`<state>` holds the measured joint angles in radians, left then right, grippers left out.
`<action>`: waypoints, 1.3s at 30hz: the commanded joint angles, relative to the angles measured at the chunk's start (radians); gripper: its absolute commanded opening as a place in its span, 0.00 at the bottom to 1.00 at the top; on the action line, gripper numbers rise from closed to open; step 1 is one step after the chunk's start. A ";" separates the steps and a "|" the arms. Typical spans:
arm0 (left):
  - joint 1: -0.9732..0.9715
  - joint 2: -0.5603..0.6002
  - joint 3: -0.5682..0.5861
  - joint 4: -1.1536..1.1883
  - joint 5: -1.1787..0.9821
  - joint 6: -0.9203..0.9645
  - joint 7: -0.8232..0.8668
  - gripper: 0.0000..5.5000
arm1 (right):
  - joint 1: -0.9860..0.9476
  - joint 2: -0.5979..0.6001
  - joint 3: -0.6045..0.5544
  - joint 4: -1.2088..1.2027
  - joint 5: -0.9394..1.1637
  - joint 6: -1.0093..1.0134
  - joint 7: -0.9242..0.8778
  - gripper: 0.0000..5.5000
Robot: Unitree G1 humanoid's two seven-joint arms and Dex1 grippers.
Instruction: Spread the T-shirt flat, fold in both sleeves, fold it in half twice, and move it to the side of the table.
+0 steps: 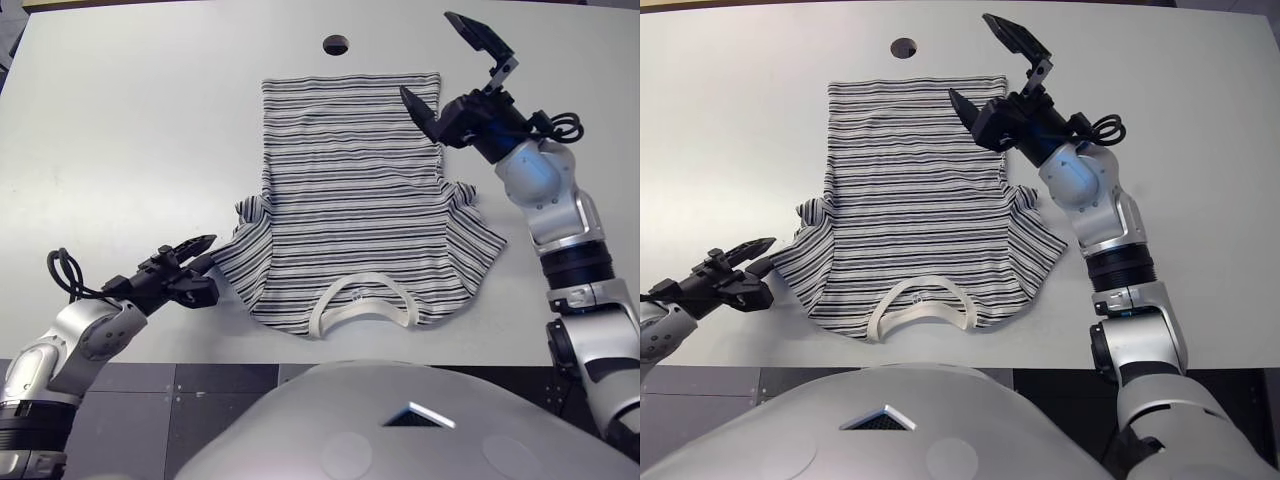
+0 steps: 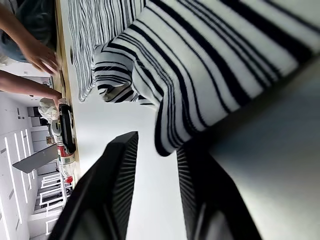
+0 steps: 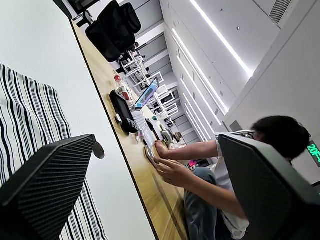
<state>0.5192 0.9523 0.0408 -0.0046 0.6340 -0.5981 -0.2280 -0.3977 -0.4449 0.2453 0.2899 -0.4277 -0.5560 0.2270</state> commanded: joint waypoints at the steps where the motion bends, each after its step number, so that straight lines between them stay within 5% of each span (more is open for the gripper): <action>1: 0.044 0.007 -0.046 -0.014 0.027 0.011 -0.050 0.13 | 0.006 -0.016 -0.017 -0.013 0.018 0.016 0.014 0.83; 5: 0.057 0.014 -0.048 -0.036 0.027 0.026 -0.064 0.02 | 0.004 -0.019 -0.019 -0.013 0.024 0.022 0.017 0.83; 22: -0.075 -0.071 0.028 -0.075 -0.073 -0.013 0.065 0.02 | 0.028 -0.017 -0.025 -0.003 0.023 0.025 -0.001 0.83; 39: -0.154 -0.172 -0.094 -0.142 -0.175 -0.066 -0.059 0.02 | 0.037 -0.021 -0.038 0.016 0.021 0.023 -0.005 0.83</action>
<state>0.4229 0.8075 -0.0113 -0.1677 0.4231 -0.6819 -0.2689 -0.3708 -0.4540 0.2153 0.3186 -0.4082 -0.5406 0.2240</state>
